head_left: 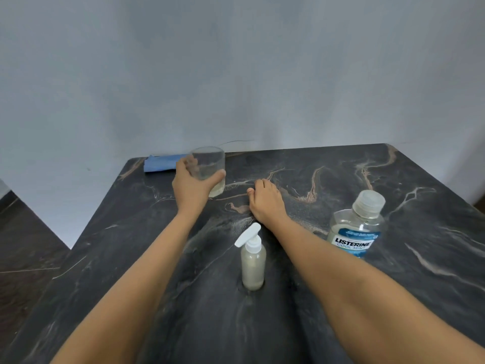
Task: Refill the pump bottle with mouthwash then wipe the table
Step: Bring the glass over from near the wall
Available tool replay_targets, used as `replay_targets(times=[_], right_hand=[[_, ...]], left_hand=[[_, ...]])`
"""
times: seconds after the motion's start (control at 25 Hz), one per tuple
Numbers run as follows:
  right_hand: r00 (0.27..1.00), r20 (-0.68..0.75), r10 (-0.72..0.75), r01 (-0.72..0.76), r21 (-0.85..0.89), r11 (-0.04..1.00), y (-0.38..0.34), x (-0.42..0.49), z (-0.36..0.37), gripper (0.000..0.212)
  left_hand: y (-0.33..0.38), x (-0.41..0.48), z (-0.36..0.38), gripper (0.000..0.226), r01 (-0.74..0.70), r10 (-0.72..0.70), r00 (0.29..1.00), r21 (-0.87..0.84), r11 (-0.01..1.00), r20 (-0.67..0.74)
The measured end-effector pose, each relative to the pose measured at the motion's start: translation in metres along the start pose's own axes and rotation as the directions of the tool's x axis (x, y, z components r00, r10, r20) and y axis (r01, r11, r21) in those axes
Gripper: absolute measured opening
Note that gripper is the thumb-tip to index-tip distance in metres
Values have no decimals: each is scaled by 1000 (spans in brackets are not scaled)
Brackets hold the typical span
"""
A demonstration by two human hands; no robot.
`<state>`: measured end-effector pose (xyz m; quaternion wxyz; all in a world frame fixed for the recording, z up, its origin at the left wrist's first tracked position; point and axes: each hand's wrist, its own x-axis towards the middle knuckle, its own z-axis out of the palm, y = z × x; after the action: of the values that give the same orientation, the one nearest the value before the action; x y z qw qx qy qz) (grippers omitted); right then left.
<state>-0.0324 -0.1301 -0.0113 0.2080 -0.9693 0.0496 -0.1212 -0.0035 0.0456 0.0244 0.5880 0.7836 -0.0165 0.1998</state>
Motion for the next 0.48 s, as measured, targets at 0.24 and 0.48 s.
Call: replay_targets(times=[0.24,0.48], right_hand=[[985,-86,149,-86,502,860,-30,-32,-28,30],[976,-32,213,-94,826,556,-43,-94,-76,22]], left_hand=[[22,-86,-61,78,22,-22,1000,-13,1000,19],[29,-149,-86,80,37,-36,999,-40,999,19]])
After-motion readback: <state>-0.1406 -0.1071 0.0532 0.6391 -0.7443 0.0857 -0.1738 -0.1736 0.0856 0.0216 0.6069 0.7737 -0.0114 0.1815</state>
